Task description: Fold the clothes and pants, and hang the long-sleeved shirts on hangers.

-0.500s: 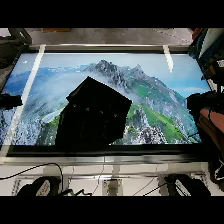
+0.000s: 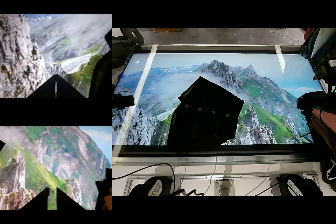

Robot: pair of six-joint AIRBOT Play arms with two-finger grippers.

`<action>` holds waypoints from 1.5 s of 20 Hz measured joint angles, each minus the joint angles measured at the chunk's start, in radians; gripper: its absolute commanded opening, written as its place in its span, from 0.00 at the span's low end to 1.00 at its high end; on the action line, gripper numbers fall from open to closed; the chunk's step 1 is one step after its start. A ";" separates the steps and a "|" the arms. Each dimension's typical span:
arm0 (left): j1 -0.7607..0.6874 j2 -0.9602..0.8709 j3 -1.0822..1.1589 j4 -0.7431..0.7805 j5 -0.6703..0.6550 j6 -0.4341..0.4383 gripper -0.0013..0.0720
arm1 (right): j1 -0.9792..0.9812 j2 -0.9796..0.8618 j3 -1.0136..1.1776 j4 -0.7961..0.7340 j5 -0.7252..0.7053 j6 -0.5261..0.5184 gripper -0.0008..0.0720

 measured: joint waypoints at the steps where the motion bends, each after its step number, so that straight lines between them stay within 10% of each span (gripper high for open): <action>1: 0.000 0.000 0.000 0.000 0.000 0.000 0.04 | 0.000 -0.010 -0.013 0.024 0.010 0.000 0.19; 5: 0.000 0.000 0.000 0.000 0.000 0.000 0.04 | 0.000 -0.069 -0.137 0.239 0.042 -0.019 0.13; 8: 0.000 0.000 0.000 0.000 0.000 0.000 0.04 | 0.011 -0.122 -0.296 0.462 0.050 -0.090 0.77; 16: 0.000 -0.020 -0.001 0.000 -0.001 0.000 0.05 | 0.248 -0.300 -0.531 0.754 -0.148 -0.118 0.78; 17: 0.000 -0.029 -0.001 0.000 -0.008 0.000 0.16 | 0.280 -0.328 -0.538 0.793 -0.183 -0.114 0.78; 19: 0.000 -0.052 -0.001 0.000 -0.035 0.000 0.77 | 0.323 -0.380 -0.544 0.864 -0.226 -0.109 0.78; 30: 0.000 -0.187 -0.002 -0.045 -0.187 0.001 0.77 | 0.371 -0.668 -0.318 0.872 -0.164 -0.061 0.76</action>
